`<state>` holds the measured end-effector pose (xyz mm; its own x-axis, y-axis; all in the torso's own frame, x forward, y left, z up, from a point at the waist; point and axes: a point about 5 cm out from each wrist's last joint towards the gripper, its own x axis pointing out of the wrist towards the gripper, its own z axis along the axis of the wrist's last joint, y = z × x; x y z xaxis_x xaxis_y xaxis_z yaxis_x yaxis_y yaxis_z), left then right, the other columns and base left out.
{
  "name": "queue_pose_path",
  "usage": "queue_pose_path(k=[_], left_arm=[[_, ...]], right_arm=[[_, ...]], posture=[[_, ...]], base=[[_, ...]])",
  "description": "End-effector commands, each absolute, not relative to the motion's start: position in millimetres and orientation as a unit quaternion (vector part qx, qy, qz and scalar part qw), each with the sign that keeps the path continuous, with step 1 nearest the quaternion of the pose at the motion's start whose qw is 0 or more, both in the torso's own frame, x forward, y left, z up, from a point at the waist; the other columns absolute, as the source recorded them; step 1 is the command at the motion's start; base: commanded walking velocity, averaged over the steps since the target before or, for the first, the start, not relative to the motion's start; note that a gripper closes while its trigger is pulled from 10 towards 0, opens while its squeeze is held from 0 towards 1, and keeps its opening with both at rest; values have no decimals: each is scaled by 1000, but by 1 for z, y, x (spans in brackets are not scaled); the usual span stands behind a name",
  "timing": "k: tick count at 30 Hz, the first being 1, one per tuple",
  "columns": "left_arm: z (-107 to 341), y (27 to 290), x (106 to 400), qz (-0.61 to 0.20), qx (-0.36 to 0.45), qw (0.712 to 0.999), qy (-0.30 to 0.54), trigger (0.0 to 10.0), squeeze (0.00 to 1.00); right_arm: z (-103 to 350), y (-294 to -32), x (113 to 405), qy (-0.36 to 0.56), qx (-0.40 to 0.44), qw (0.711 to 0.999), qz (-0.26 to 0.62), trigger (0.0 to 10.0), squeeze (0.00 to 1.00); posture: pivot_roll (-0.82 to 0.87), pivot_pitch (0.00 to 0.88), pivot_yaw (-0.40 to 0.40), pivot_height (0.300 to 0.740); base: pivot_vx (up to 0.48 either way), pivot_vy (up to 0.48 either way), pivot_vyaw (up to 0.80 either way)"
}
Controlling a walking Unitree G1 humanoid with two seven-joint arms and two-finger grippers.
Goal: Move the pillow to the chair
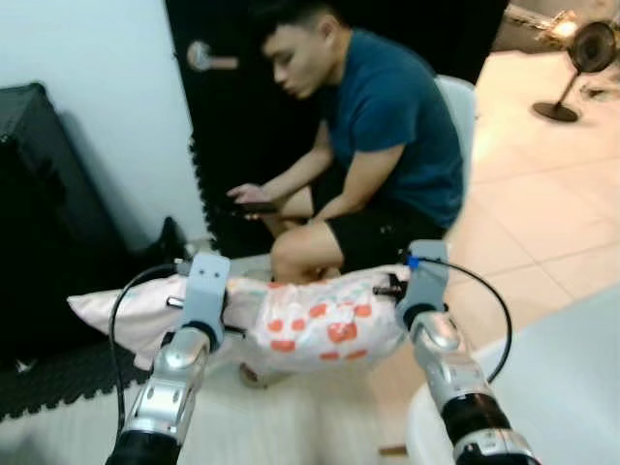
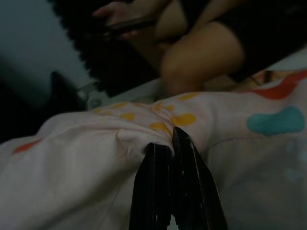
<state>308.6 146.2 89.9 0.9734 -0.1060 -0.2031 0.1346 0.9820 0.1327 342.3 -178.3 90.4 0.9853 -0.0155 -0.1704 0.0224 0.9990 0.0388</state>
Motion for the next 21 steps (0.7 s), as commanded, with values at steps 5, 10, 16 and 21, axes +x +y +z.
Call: queue_pose_path(k=[5, 10, 16, 21], left_arm=[[98, 143, 313, -63, 75, 992, 78, 10000, 0], [97, 143, 312, -63, 75, 992, 78, 10000, 0], [97, 144, 311, -60, 74, 992, 79, 10000, 0], [96, 145, 311, -60, 74, 992, 79, 10000, 0]], right_arm=[[98, -182, 345, 68, 25, 997, -23, 10000, 0], [100, -188, 347, 66, 19, 997, -37, 10000, 0], [105, -195, 350, 61, 16, 997, -51, 10000, 0], [106, -201, 350, 58, 17, 996, -67, 10000, 0]], posture=[[-27, 80, -4, 740], [-28, 81, -8, 740], [-28, 79, -11, 740], [-30, 80, -10, 740]], base=[[0, 0, -800], [0, 0, -800], [0, 0, -800], [0, 0, -800]])
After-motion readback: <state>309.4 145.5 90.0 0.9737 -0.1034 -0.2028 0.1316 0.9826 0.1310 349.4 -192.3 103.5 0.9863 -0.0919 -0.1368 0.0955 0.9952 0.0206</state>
